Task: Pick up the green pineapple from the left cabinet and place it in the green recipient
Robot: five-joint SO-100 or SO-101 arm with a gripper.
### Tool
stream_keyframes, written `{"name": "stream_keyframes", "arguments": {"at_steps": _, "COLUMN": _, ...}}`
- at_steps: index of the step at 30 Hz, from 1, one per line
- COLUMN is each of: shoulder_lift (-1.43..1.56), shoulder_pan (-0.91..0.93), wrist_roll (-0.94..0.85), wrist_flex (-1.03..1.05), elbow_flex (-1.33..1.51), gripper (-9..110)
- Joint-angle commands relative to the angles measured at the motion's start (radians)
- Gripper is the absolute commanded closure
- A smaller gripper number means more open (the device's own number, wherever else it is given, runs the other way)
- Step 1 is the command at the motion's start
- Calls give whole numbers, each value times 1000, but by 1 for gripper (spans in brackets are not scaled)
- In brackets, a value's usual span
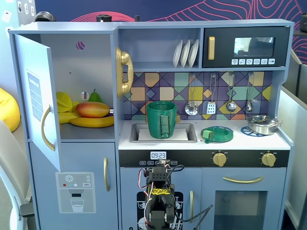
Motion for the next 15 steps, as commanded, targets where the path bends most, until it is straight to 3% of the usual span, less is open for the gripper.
{"name": "stream_keyframes", "arguments": {"at_steps": 1, "shoulder_lift": -8, "shoulder_pan": -3, "wrist_roll": 40, "wrist_flex": 173, "elbow_flex": 9, "gripper": 93}}
{"name": "stream_keyframes", "arguments": {"at_steps": 15, "shoulder_lift": -8, "shoulder_pan": 2, "wrist_roll": 31, "wrist_flex": 175, "elbow_flex": 9, "gripper": 93}}
